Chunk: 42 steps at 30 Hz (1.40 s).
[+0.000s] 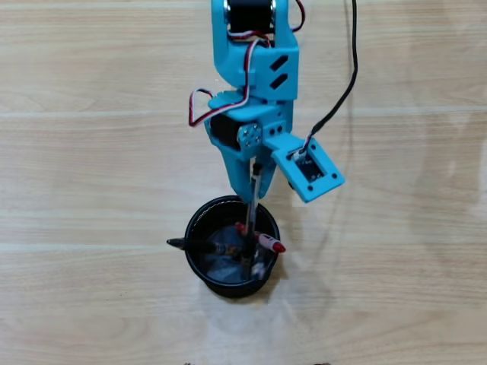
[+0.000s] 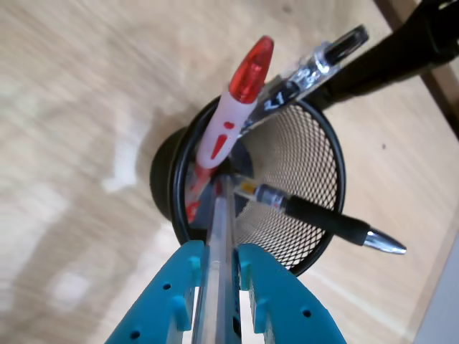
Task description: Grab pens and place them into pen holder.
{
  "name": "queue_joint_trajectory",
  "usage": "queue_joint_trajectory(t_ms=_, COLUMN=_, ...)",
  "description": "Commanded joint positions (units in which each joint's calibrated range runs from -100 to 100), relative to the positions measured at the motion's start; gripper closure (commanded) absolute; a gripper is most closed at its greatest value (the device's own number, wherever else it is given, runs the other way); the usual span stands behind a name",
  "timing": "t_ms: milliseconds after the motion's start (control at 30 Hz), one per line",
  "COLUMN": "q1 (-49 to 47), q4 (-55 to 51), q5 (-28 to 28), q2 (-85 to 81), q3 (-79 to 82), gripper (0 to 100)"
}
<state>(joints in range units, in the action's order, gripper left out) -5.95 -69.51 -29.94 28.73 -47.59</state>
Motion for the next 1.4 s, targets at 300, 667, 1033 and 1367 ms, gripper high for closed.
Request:
queue_joint_trajectory(t_ms=300, q1=-1.23, q4=5.18, q5=10.08, q2=-3.38, q3=-8.23, gripper=81)
queue_joint_trajectory(t_ms=667, q1=-3.40, q4=3.29, q5=15.04, q2=-6.59, q3=-18.46, gripper=82)
queue_joint_trajectory(t_ms=1033, q1=-8.48, q4=-18.46, q5=24.24, q2=-24.09, q3=-6.78, gripper=82)
queue_joint_trajectory(t_ms=1367, q1=-10.34, q4=2.08, q5=26.91, q2=-63.05, q3=73.16, gripper=82)
